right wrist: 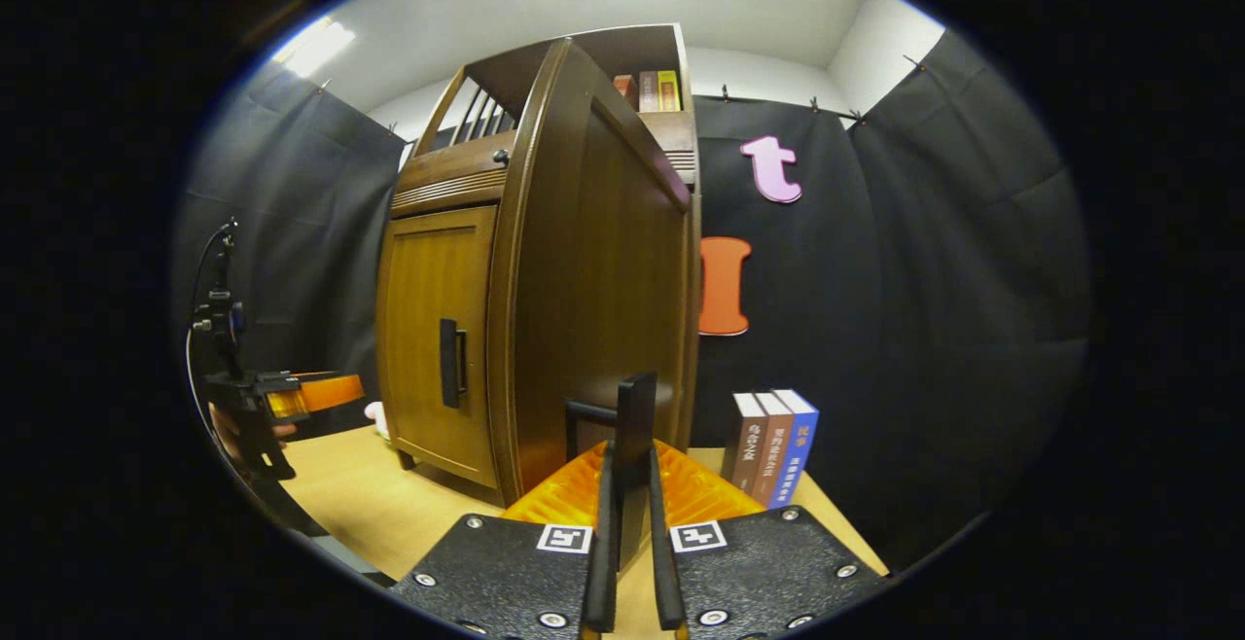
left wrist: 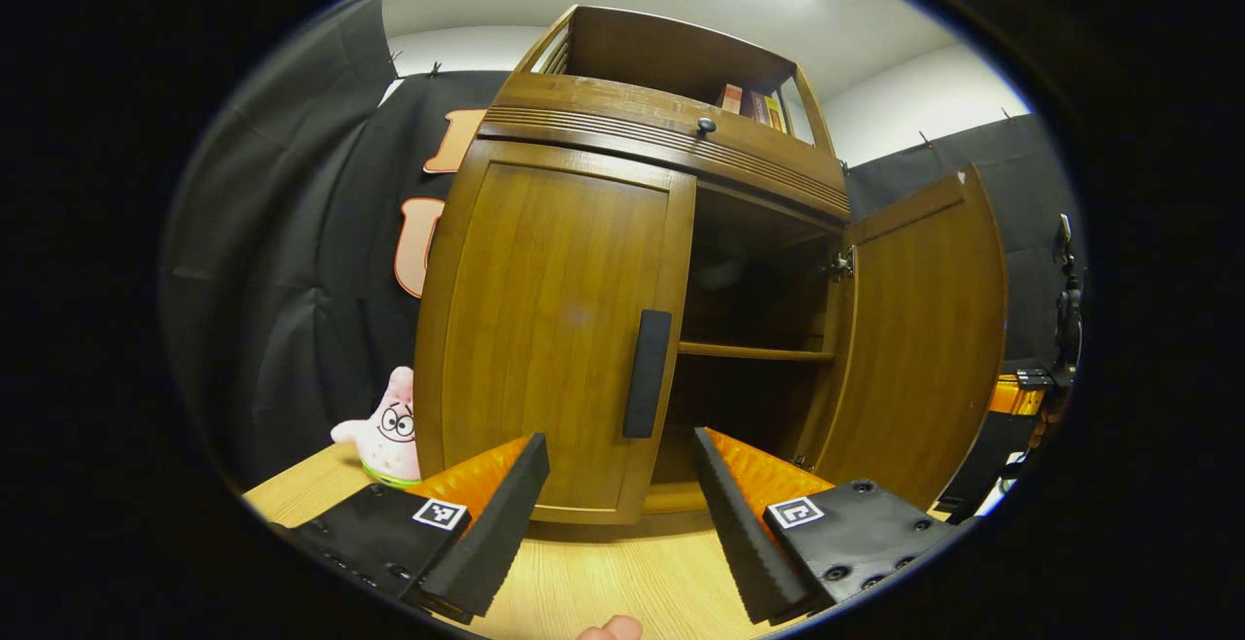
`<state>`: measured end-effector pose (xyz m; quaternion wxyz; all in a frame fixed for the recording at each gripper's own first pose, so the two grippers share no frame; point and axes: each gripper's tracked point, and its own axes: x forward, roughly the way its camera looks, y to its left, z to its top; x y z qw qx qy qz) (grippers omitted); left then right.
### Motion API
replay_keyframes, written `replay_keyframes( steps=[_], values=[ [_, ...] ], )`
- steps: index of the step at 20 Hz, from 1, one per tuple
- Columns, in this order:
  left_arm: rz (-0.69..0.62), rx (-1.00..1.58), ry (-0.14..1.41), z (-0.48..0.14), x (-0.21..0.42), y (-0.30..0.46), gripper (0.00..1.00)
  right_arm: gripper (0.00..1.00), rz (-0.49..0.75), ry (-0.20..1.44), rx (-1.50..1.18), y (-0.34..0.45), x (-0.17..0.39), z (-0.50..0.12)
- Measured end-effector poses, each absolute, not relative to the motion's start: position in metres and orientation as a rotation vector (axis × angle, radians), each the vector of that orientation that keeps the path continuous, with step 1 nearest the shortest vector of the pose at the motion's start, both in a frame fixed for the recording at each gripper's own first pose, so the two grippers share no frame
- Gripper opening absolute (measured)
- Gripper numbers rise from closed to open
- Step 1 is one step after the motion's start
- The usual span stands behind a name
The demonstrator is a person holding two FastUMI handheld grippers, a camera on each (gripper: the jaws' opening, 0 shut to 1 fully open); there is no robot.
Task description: Open the right door of the double-door shoe cabinet with the right hand, and open the left door with the left hand.
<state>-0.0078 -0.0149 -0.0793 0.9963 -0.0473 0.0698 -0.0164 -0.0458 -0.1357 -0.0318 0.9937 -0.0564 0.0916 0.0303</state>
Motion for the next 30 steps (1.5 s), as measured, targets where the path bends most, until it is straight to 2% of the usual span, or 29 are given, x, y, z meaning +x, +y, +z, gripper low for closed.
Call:
replay_keyframes(
  steps=[1, 2, 3, 4, 5, 7, 8, 13, 14, 17, 18, 21, 22, 25, 26, 28, 29, 30],
  values=[
    [-0.023, -0.084, 0.143, -0.08, -0.008, -0.012, 0.95, 0.2, 0.031, 0.18, -0.122, -0.149, -0.046, -0.031],
    [-0.015, -0.078, 0.138, -0.08, -0.009, -0.01, 0.96, 0.11, 0.016, 0.181, -0.117, -0.16, -0.048, -0.03],
    [-0.014, -0.078, 0.132, -0.08, -0.01, -0.011, 0.96, 0.09, 0.031, 0.185, -0.108, -0.163, -0.047, -0.03],
    [-0.012, -0.085, 0.131, -0.082, -0.01, -0.01, 0.93, 0.02, 0.037, 0.187, -0.101, -0.169, -0.047, -0.029],
    [-0.014, -0.094, 0.141, -0.087, -0.01, -0.011, 0.92, 0.07, 0.042, 0.198, -0.092, -0.176, -0.047, -0.031],
    [-0.02, -0.098, 0.16, -0.092, -0.011, -0.011, 0.93, 0.07, 0.063, 0.216, -0.052, -0.189, -0.046, -0.033],
    [-0.013, -0.091, 0.162, -0.092, -0.011, -0.007, 0.97, 0.07, 0.075, 0.221, -0.03, -0.197, -0.046, -0.033],
    [-0.001, -0.089, 0.149, -0.092, -0.012, -0.004, 0.93, 0.07, 0.197, 0.241, 0.165, -0.206, -0.042, -0.036],
    [-0.001, -0.088, 0.149, -0.093, -0.011, -0.004, 0.97, 0.08, 0.202, 0.231, 0.144, -0.208, -0.042, -0.035],
    [-0.005, -0.079, 0.153, -0.095, -0.009, -0.008, 1.0, 0.08, 0.187, 0.25, 0.04, -0.203, -0.054, -0.045],
    [-0.006, -0.071, 0.152, -0.095, -0.009, -0.008, 0.93, 0.08, 0.158, 0.288, -0.007, -0.207, -0.065, -0.053],
    [-0.013, -0.056, 0.145, -0.093, -0.008, -0.013, 0.93, 0.09, 0.088, 0.319, -0.085, -0.204, -0.092, -0.06],
    [-0.019, -0.058, 0.145, -0.095, -0.007, -0.016, 0.97, 0.09, 0.063, 0.298, -0.102, -0.202, -0.098, -0.052],
    [-0.038, -0.076, 0.152, -0.099, -0.005, -0.024, 0.97, 0.09, 0.013, 0.223, -0.099, -0.186, -0.11, -0.022],
    [-0.04, -0.081, 0.157, -0.1, -0.004, -0.026, 0.93, 0.09, 0.001, 0.197, -0.087, -0.179, -0.111, -0.013],
    [-0.05, -0.09, 0.165, -0.102, -0.006, -0.031, 0.97, 0.09, 0.019, 0.152, -0.066, -0.162, -0.111, 0.001],
    [-0.053, -0.09, 0.167, -0.102, -0.006, -0.031, 0.97, 0.13, 0.039, 0.144, -0.066, -0.153, -0.11, 0.003],
    [-0.051, -0.087, 0.166, -0.102, -0.007, -0.03, 0.93, 0.09, 0.048, 0.14, -0.068, -0.146, -0.109, 0.005]
  ],
)
